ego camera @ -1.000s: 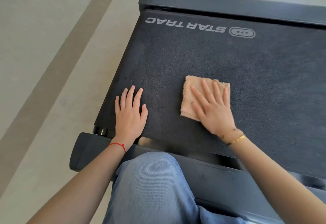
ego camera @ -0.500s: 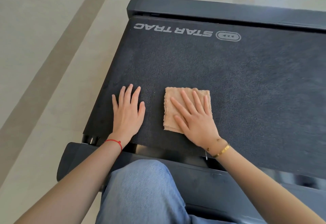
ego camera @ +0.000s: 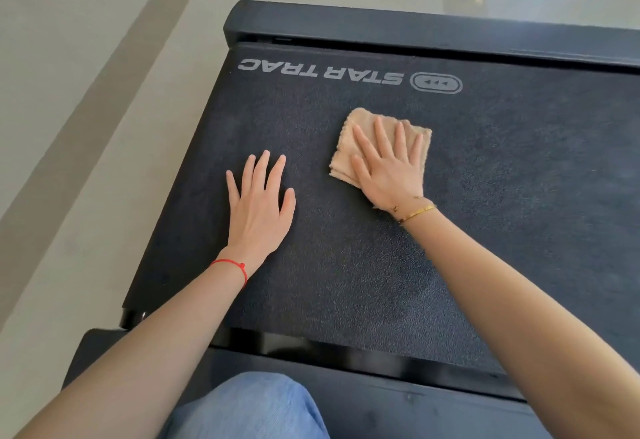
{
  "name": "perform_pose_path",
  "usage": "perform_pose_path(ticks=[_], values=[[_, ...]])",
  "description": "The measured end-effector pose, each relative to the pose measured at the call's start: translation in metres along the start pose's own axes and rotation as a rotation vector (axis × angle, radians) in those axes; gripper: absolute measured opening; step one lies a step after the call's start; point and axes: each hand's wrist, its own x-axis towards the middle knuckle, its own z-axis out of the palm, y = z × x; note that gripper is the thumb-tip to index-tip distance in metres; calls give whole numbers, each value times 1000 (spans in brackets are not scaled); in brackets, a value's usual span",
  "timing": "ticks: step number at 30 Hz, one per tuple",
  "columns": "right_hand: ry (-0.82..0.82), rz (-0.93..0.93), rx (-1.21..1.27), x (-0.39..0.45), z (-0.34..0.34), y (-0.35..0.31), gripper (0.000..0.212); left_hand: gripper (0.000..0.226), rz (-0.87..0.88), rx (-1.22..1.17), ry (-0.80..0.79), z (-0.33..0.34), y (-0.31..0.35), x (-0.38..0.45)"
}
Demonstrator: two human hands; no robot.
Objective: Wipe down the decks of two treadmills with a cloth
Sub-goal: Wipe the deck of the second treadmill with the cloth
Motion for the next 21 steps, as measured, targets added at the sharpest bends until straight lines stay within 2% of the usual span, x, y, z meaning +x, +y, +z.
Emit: perform_pose_path(ticks=[5, 9, 14, 18, 21], values=[[15, -177, 8, -6, 5, 3, 54, 60, 2, 22, -3, 5, 1, 13], [22, -78, 10, 28, 1, 21, 55, 62, -10, 36, -6, 6, 3, 14], [-4, 78, 18, 112, -12, 30, 58, 64, -33, 66, 7, 5, 7, 14], [-26, 55, 26, 164, -14, 7, 60, 63, -37, 81, 22, 7, 7, 13], [-40, -55, 16, 184, -11, -28, 59, 62, -34, 92, 22, 9, 7, 13]])
